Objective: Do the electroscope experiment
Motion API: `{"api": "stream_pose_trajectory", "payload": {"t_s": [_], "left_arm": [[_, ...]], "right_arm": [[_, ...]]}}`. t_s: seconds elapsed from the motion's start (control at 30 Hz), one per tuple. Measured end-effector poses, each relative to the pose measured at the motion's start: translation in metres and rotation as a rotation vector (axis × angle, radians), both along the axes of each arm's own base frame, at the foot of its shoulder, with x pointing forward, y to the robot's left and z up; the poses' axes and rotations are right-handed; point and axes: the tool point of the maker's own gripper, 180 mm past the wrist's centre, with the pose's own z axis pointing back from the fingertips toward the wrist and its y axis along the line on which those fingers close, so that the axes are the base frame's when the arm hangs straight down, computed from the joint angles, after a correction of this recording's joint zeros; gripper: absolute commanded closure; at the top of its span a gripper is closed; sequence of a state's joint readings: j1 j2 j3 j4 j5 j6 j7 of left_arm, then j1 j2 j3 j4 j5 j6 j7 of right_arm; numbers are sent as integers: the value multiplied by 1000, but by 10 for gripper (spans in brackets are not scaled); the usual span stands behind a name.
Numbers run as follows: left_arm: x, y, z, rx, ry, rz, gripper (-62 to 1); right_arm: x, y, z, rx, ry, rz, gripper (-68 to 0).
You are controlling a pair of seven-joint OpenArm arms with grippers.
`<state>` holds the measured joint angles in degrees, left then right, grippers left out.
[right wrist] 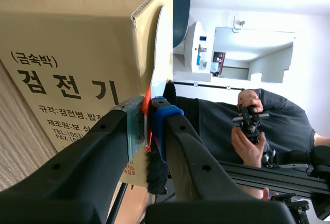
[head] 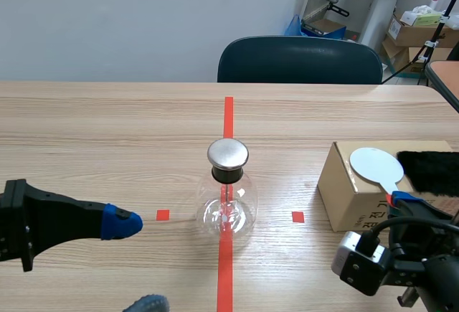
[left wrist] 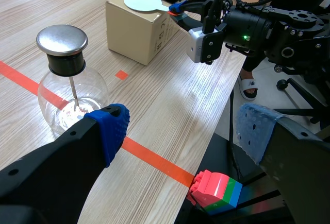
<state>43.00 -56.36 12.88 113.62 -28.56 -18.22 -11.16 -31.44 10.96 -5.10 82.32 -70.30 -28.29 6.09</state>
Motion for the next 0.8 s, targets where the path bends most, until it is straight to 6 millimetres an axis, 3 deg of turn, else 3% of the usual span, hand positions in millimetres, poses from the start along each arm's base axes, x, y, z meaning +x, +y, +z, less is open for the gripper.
{"api": "stream_pose_trajectory", "payload": {"t_s": [0.43, 0.63, 0.8], "left_arm": [[0, 0, 0, 0, 0, 0, -452], [0, 0, 0, 0, 0, 0, -452], [0, 0, 0, 0, -1, 0, -452]], "right_arm": [[0, 2, 0, 2, -1, 12, -9], [4, 5, 13, -1, -71, 26, -9], [22, 10, 31, -7, -139, 23, -9]]}}
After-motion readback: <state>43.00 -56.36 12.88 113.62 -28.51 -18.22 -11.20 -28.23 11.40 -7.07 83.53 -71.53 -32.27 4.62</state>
